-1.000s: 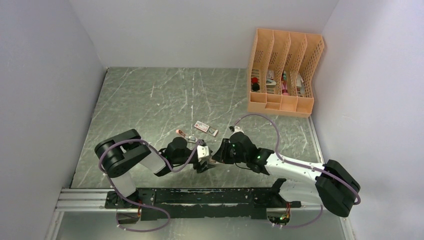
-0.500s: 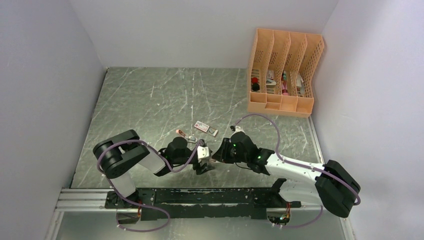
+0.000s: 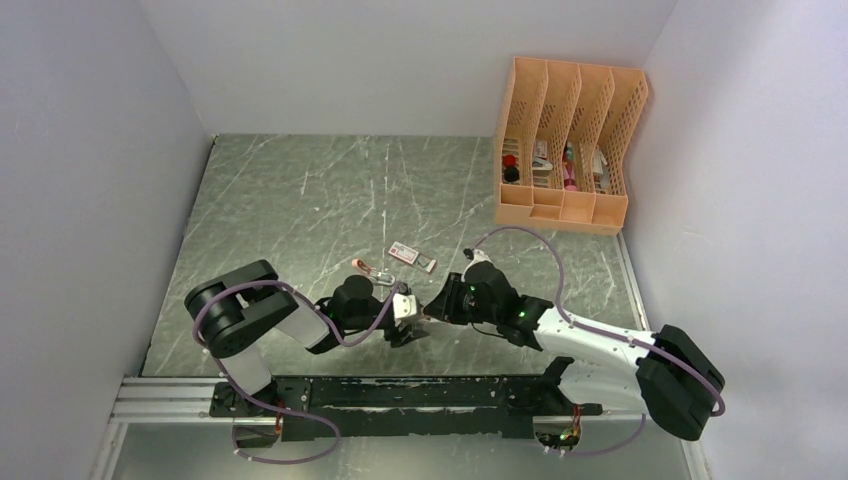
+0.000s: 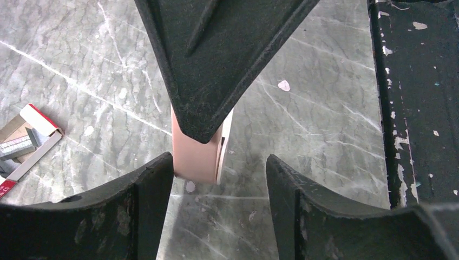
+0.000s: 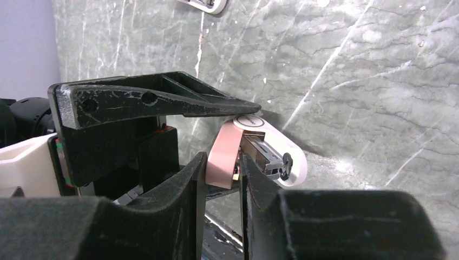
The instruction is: Load the staples into the stapler
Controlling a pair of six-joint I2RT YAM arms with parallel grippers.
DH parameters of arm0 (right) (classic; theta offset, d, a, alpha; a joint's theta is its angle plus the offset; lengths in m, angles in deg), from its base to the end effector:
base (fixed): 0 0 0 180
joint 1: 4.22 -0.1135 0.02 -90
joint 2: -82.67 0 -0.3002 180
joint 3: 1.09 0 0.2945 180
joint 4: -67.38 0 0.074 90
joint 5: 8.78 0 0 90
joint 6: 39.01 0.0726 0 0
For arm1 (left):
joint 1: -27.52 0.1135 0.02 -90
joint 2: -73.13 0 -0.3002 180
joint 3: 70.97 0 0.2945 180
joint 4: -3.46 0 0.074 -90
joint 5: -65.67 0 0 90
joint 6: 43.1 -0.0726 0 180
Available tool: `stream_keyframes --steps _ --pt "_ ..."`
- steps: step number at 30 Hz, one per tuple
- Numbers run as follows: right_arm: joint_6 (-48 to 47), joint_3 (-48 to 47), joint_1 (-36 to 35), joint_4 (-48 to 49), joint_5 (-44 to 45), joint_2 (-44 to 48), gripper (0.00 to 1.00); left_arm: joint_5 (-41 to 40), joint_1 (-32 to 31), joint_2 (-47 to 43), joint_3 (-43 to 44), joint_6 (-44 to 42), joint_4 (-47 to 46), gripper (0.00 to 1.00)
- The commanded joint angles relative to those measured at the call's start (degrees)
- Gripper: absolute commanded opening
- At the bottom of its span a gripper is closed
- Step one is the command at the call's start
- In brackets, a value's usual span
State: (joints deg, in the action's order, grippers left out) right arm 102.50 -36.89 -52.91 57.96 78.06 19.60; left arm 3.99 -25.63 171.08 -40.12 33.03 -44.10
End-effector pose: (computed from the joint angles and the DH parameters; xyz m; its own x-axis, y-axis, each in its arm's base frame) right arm 0.1708 0.2004 0.1587 -0.8554 0.2106 -0.4733 -0.1762 0.7408 0.6481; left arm 0.1560 -0.2656 0.0934 0.0384 0.3006 -0.9530 0.9923 0.1011 0.0719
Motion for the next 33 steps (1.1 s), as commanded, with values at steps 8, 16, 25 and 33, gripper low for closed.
stream_keyframes --steps 8,16,25,33 --pt "0.9 -1.9 0.7 2.1 -2.5 1.3 0.22 0.4 -0.4 -1.2 -1.0 0.0 -3.8 0.64" --pt "1.0 -2.4 0.9 1.5 -2.6 1.9 0.22 0.3 -0.4 -2.1 -0.9 0.3 -3.1 0.4" --pt "-0.2 -4.2 1.0 -1.8 -1.0 3.3 0.32 -1.0 -0.4 -6.4 -1.5 0.9 -0.6 0.07" --pt "-3.0 -9.3 1.0 -7.0 2.6 6.8 0.62 -2.3 -0.4 -12.1 -2.2 -1.0 5.9 0.07"
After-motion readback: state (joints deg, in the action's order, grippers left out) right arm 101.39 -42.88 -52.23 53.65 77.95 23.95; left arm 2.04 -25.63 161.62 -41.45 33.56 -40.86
